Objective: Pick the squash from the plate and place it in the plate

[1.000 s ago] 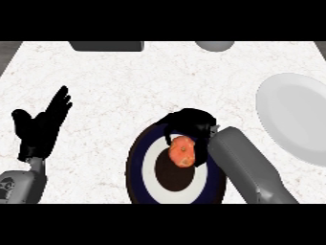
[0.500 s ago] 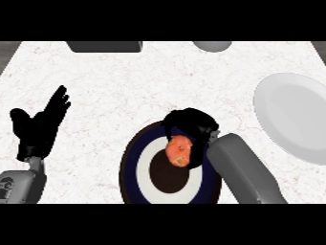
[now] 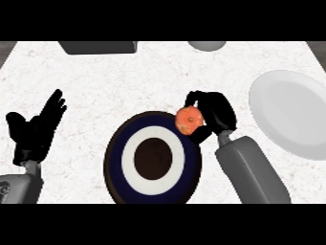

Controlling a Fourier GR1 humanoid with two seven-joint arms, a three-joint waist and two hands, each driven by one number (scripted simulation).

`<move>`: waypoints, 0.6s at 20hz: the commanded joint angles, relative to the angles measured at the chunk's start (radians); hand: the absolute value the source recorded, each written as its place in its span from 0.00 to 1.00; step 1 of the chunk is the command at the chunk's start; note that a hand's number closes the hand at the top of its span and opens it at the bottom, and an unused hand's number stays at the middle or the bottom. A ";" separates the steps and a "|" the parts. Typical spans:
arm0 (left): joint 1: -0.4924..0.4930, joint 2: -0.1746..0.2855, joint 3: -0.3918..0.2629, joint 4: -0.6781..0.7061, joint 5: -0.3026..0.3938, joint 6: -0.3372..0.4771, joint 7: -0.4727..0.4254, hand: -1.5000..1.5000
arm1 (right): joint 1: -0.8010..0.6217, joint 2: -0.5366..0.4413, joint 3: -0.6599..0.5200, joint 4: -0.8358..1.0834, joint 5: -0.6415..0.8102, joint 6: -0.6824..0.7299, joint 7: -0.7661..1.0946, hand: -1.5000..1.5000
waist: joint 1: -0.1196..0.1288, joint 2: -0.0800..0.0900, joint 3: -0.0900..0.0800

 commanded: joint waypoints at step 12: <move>-0.006 -0.008 -0.006 -0.042 -0.019 -0.010 0.026 0.50 | 0.190 -0.081 -0.159 -0.603 0.128 -0.130 0.351 1.00 | 0.023 0.011 0.001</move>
